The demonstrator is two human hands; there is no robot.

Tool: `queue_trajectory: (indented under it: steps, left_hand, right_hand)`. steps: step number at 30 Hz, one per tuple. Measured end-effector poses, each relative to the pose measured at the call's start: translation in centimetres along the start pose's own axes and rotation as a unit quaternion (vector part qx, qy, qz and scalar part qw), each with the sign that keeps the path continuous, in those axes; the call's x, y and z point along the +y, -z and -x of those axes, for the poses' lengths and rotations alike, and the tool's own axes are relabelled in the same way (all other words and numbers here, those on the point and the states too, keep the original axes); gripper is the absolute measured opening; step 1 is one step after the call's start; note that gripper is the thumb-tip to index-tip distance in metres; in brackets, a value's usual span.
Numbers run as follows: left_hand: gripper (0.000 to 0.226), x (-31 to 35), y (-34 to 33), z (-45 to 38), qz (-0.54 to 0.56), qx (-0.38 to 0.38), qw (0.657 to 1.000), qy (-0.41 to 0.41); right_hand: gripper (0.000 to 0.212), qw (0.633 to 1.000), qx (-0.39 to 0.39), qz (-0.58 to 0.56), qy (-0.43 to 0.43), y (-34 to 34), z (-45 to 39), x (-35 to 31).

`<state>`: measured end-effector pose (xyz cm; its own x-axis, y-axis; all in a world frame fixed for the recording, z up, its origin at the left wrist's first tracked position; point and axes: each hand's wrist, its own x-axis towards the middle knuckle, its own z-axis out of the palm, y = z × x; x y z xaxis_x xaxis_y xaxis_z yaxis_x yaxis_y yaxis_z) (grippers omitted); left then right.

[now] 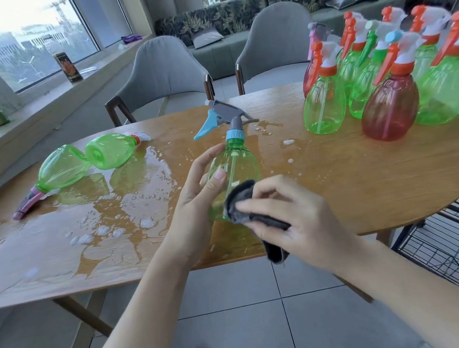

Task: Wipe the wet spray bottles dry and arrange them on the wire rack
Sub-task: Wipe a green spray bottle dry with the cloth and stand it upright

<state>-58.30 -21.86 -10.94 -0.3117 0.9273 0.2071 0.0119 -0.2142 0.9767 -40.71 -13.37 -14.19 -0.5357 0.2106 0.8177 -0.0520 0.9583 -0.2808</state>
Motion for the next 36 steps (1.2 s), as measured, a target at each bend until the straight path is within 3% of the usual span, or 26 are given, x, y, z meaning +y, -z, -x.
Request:
queue_trajectory:
  steps: [4, 7, 13, 16, 24, 30, 36]
  left_hand:
    - [0.038, -0.1, 0.4, -0.1, -0.011, 0.001, 1.0, 0.006]
    - [0.043, -0.3, 1.0, -0.1, 0.003, -0.028, 0.999, 0.016]
    - [0.046, -0.3, 1.8, 0.2, 0.02, -0.083, 0.996, 0.016]
    - [0.043, -0.2, 2.3, 0.1, 0.016, -0.088, 0.996, 0.014]
    - [0.041, 0.2, 1.8, 0.2, -0.003, -0.065, 0.998, -0.005]
    - [0.043, 0.1, 1.5, 0.0, -0.028, -0.042, 0.999, -0.005]
    - [0.037, -0.3, 1.4, -0.1, -0.02, -0.007, 1.0, -0.004]
  right_hand:
    - [0.02, 0.996, -0.041, 0.045, 0.06, 0.0, 0.4, 0.1]
    - [0.022, 0.995, -0.027, 0.066, 0.067, 0.5, -0.3, 0.5]
    - [0.024, 0.994, 0.087, 0.062, -0.032, 1.1, -2.3, 1.4]
    - [0.025, 0.988, 0.108, 0.053, -0.094, 1.2, -2.8, 2.0]
    - [0.024, 0.995, 0.082, 0.033, -0.048, 0.7, -1.4, 0.6]
    - [0.027, 0.989, 0.103, 0.02, -0.101, 0.8, -2.5, 0.8]
    - [0.022, 0.999, 0.024, -0.018, -0.04, 0.1, -1.2, 0.3]
